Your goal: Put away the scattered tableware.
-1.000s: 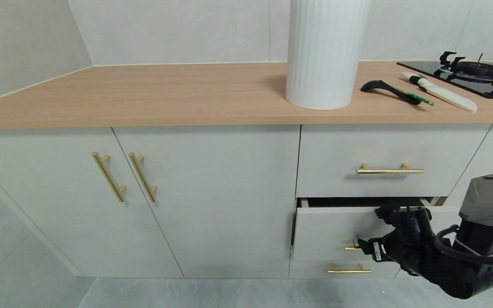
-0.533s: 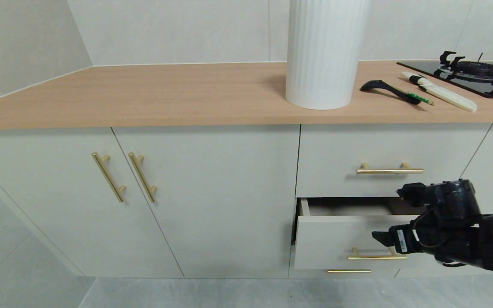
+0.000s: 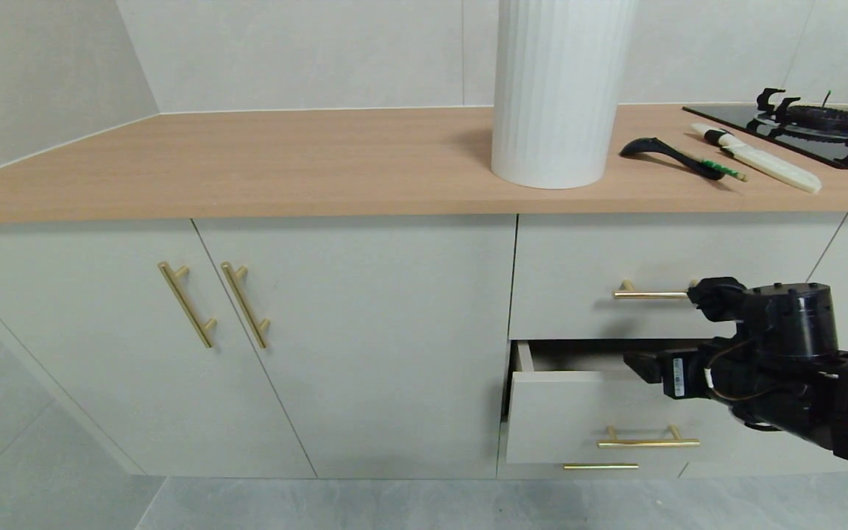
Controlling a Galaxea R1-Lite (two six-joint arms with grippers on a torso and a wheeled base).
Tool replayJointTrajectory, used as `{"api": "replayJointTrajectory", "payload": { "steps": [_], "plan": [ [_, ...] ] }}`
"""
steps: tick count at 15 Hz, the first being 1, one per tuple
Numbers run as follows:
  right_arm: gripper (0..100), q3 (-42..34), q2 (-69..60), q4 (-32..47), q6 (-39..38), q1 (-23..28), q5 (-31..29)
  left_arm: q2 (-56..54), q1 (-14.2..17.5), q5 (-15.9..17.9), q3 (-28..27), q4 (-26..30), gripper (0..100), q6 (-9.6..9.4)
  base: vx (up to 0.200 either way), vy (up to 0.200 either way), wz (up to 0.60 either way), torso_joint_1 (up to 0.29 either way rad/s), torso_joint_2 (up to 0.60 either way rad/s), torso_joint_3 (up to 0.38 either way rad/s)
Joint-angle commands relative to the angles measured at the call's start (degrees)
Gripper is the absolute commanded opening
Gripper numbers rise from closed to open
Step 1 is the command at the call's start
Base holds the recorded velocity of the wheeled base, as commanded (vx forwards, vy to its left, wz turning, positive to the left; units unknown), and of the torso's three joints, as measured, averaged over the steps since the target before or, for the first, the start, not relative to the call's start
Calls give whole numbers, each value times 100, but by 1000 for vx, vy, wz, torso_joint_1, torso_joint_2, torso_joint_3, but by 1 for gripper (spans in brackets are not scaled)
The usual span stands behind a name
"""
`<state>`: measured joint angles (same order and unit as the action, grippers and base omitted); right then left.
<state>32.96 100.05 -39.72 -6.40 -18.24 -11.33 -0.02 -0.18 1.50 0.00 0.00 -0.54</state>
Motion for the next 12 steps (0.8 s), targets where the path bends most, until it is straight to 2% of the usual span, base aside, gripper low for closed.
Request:
{"api": "replayJointTrajectory", "payload": {
  "steps": [1, 7, 10, 12],
  "plan": [
    [100, -18, 595, -361, -28, -4, -168, 2, 1, -1, 0, 0, 100, 1, 0, 0, 0, 0, 0, 0],
    [100, -27, 1087, -880, -54, 13, -195, 2, 1, -1, 0, 0, 100, 1, 0, 0, 0, 0, 0, 0],
    [100, -36, 1412, -1574, -89, 13, -441, 2, 1, -1, 0, 0, 100, 1, 0, 0, 0, 0, 0, 0],
    [100, -36, 1474, -1592, -81, 13, -458, 2, 1, -1, 0, 0, 100, 1, 0, 0, 0, 0, 0, 0]
  ]
}}
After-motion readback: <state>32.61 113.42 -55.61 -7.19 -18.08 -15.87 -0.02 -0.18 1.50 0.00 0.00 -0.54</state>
